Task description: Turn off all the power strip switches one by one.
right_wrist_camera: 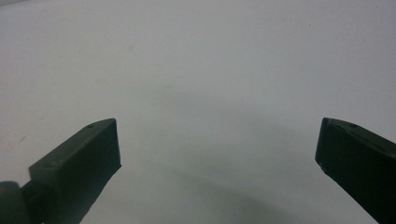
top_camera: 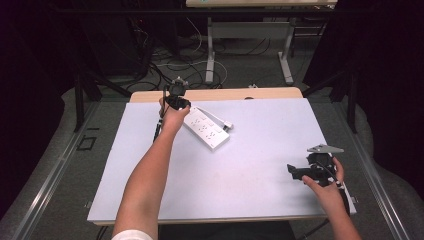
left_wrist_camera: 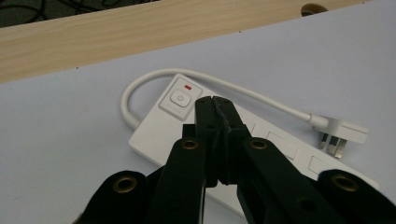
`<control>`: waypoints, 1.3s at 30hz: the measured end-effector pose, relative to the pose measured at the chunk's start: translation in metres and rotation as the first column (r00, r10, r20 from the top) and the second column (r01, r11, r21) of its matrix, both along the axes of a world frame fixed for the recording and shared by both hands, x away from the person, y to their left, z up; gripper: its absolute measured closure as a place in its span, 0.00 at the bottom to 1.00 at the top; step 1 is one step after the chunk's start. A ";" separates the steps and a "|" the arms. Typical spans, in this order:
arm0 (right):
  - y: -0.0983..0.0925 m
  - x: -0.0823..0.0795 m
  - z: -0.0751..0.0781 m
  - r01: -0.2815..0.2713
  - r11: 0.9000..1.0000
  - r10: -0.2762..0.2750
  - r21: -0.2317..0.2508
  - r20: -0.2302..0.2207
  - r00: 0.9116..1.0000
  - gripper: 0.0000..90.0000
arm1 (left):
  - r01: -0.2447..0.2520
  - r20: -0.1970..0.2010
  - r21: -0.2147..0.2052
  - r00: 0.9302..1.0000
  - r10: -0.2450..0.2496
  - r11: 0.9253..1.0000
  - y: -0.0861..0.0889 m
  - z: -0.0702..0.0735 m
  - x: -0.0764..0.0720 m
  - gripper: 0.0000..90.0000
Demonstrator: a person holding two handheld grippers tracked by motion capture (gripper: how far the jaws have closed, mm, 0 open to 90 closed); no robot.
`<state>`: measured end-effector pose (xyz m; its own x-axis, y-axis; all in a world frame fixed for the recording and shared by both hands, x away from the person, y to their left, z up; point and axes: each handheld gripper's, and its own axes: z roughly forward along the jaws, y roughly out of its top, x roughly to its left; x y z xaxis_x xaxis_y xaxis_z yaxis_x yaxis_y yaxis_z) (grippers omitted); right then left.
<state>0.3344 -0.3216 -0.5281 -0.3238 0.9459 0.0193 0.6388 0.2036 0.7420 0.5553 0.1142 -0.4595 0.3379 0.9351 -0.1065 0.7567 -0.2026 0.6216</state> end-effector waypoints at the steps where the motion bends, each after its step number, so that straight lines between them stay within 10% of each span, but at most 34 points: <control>1: 0.000 0.000 0.000 0.000 1.000 0.000 -0.001 0.001 1.000 0.00 | 0.000 0.000 0.000 1.000 0.000 1.000 0.000 0.000 0.000 1.00; 24: -0.001 -0.004 -0.002 0.001 1.000 -0.001 0.016 -0.001 1.000 0.00 | -0.064 -0.021 -0.045 0.998 0.063 0.997 0.008 -0.028 0.030 1.00; 39: 0.001 -0.004 -0.002 0.001 1.000 -0.001 0.015 0.001 1.000 0.00 | -0.055 -0.035 0.005 0.998 0.055 0.998 -0.002 -0.047 0.042 1.00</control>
<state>0.3301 -0.3209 -0.5297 -0.3225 0.9460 0.0336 0.6384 0.1912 0.7456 0.5968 0.1126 -0.5066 0.2823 0.9525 -0.1138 0.7882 -0.1627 0.5935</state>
